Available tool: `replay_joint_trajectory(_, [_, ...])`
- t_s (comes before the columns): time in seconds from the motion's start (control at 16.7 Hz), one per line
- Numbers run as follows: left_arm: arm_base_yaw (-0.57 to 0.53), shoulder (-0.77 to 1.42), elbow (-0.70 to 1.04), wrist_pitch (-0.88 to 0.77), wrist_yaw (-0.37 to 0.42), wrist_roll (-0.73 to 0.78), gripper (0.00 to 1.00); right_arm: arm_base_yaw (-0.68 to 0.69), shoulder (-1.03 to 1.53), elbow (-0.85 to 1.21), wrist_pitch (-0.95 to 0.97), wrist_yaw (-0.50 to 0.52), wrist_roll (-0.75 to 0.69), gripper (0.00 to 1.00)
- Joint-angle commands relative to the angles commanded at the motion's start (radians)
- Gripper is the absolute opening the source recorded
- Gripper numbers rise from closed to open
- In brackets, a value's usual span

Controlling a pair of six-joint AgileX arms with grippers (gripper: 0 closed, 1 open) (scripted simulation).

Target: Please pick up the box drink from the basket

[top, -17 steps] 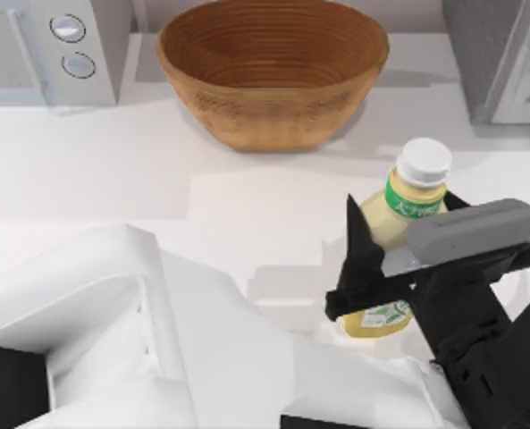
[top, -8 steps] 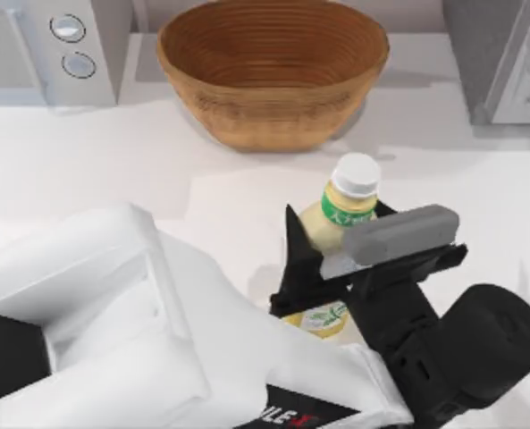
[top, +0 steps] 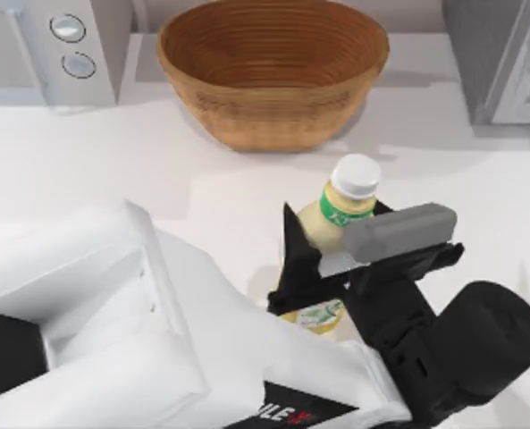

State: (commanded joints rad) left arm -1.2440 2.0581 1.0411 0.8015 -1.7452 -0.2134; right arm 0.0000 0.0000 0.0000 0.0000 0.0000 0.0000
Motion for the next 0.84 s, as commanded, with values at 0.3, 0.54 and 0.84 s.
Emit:
replay_joint_trajectory(0.3, [0.000,0.000,0.000,0.000,0.000,0.000,0.75,0.000,0.000,0.000,0.000,0.000,0.000,1.00])
replay_joint_trajectory(0.54, [0.000,0.000,0.000,0.000,0.000,0.000,1.00,0.000,0.000,0.000,0.000,0.000,0.000,1.00])
replay_joint_trajectory(0.84, [0.000,0.000,0.000,0.000,0.000,0.000,1.00,0.000,0.000,0.000,0.000,0.000,0.000,1.00])
